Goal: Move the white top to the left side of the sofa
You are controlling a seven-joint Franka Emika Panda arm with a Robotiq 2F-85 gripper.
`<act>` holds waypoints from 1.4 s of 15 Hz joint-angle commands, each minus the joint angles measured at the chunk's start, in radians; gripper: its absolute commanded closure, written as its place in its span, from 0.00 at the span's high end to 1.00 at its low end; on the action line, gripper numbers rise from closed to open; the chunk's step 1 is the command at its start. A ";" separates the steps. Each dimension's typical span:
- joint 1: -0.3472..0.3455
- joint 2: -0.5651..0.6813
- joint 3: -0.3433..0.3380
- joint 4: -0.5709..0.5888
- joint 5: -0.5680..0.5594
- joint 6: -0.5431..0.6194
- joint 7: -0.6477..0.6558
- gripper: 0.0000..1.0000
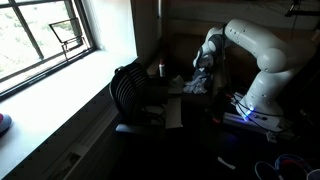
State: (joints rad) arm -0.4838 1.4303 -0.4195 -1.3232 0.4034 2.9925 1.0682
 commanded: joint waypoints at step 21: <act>-0.154 0.062 0.112 0.136 -0.105 -0.170 -0.280 1.00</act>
State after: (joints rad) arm -0.6422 1.4925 -0.3022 -1.1883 0.2824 2.8257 0.7989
